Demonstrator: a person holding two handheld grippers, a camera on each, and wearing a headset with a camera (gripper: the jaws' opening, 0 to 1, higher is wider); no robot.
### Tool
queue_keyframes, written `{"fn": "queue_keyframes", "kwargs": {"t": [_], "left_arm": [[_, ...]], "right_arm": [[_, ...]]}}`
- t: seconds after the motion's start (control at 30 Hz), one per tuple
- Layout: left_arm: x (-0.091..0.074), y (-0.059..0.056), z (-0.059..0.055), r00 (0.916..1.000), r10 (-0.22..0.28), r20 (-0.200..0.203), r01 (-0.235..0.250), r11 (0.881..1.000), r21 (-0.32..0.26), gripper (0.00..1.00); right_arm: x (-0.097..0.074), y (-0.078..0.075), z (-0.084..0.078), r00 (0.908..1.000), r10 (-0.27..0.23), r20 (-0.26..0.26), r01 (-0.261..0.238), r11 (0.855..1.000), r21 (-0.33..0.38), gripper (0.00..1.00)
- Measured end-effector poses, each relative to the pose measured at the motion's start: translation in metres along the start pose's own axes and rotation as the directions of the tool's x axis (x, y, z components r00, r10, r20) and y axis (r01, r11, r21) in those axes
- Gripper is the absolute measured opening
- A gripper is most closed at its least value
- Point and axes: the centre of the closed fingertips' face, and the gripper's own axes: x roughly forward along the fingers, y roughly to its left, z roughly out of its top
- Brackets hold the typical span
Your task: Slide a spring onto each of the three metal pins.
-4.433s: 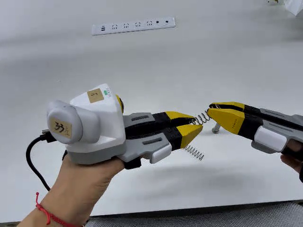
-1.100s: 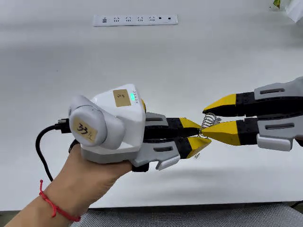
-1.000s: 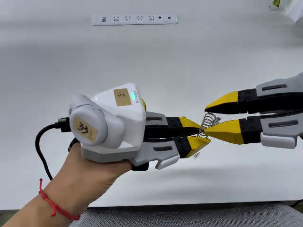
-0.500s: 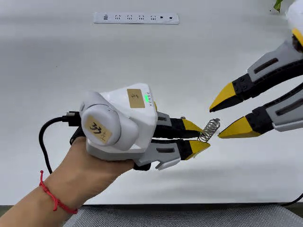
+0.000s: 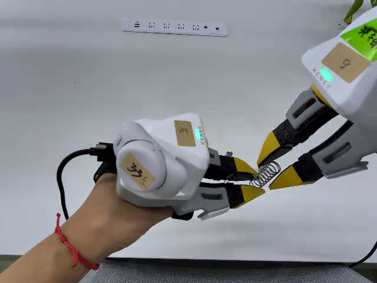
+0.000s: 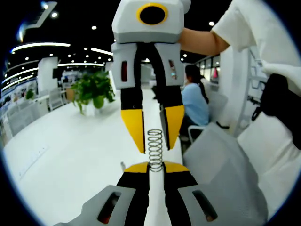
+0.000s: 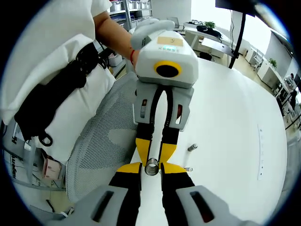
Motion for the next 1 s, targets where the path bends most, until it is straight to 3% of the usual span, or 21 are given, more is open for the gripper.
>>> {"fn": "queue_keyframes", "kwargs": {"t": [1.0], "left_arm": [[-0.0011,-0.0005,0.0004,0.9995,0.010,0.028,-0.010,1.000,-0.016,0.11]], "right_arm": [[0.0033,0.0012,0.0011,0.9992,0.013,-0.038,-0.013,1.000,0.003,0.12]]}}
